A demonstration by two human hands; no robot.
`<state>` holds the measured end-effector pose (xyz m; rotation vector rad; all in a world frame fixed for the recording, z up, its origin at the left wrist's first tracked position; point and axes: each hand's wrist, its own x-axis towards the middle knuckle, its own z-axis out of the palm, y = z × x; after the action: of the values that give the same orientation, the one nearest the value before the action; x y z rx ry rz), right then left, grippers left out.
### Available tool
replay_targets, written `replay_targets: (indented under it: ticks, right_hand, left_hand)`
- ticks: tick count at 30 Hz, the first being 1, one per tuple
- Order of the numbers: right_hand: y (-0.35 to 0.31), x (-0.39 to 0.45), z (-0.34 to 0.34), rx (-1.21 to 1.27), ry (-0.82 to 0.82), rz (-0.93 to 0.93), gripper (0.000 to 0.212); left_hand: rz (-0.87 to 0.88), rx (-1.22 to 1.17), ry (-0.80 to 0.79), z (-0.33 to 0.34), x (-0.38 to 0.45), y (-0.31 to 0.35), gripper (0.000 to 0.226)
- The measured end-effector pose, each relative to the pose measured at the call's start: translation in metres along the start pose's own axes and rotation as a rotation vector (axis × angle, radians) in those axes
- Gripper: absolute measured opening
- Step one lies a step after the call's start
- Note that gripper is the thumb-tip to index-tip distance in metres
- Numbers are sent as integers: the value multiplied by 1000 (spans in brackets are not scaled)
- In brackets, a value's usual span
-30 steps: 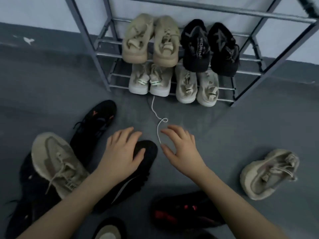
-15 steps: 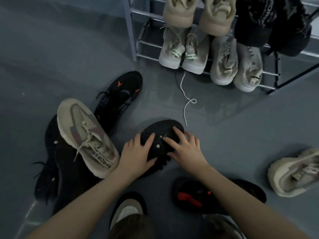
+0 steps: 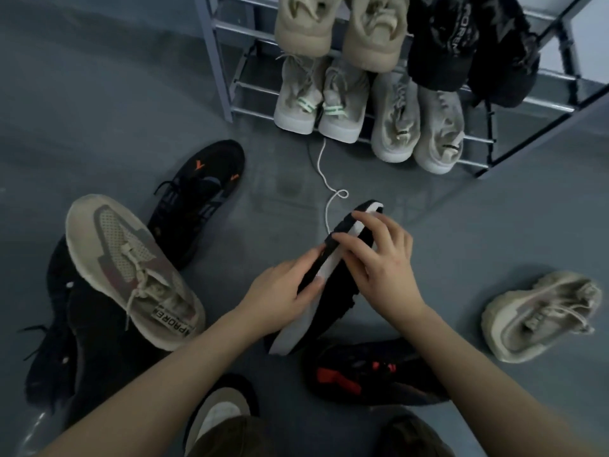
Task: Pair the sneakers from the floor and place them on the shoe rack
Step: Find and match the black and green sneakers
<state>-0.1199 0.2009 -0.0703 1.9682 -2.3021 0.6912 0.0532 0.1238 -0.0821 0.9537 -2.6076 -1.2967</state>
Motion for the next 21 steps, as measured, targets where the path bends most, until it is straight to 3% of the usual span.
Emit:
replay_targets:
  ticks: [3,5,9,11,14,17,21]
  right_hand:
    - [8,-4,14,171,-116,101,34]
    - [10,-11,17,277,-140,97,40]
    - [6,-23,15,290,-126,170,48]
    - [7,-24,17,238,-341,170,54]
    - [9,-21,26,171,-570,111,59]
    - [7,-14,30,233,-579,173,61]
    - [6,-25,18,276,-636,140,62]
  left_hand:
    - [-65,228,95,9,7,-2,57]
    - [20,354,207,12,4,-4,50]
    - [34,273,359,7,2,-18,35]
    - [-9,218,383,3,0,-24,39]
    - [-141,218,271,-4,-7,-27,64]
    - [-294,264,169,-2,-18,-30,88]
    - [-362,465,31,11,-20,-32,121]
